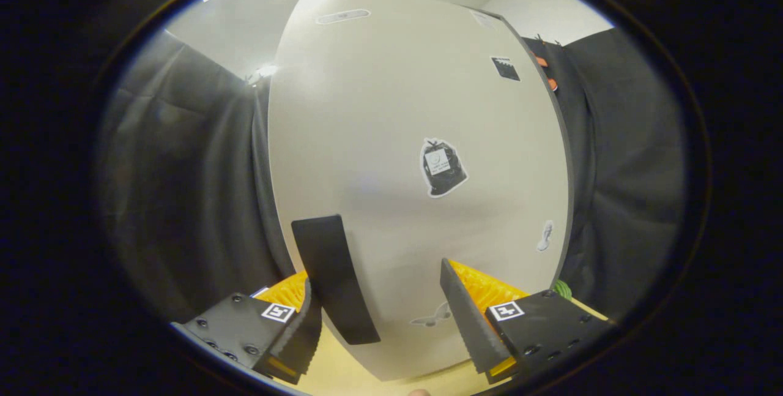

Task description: Open the shoe cabinet door, grab the shoes and put them into the shoe cabinet, then close the shoe cabinet door.

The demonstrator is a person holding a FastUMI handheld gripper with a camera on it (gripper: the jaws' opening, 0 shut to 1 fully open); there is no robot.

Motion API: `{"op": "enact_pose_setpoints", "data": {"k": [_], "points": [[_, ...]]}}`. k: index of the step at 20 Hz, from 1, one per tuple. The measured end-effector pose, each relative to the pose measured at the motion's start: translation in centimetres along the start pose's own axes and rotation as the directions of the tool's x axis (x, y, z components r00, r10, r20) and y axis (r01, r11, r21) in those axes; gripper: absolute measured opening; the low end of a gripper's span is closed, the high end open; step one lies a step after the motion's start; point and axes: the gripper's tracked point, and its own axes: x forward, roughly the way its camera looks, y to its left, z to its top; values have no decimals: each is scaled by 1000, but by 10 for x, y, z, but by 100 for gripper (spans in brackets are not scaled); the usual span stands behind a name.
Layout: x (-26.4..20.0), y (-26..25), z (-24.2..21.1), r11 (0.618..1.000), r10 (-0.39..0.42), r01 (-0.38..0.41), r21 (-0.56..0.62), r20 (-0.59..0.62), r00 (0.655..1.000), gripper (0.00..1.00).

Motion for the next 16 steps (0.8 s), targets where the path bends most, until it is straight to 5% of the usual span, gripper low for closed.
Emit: {"op": "enact_pose_setpoints", "data": {"k": [16], "points": [[17,8,3,998,-24,26,-49,46,999,99]]}}
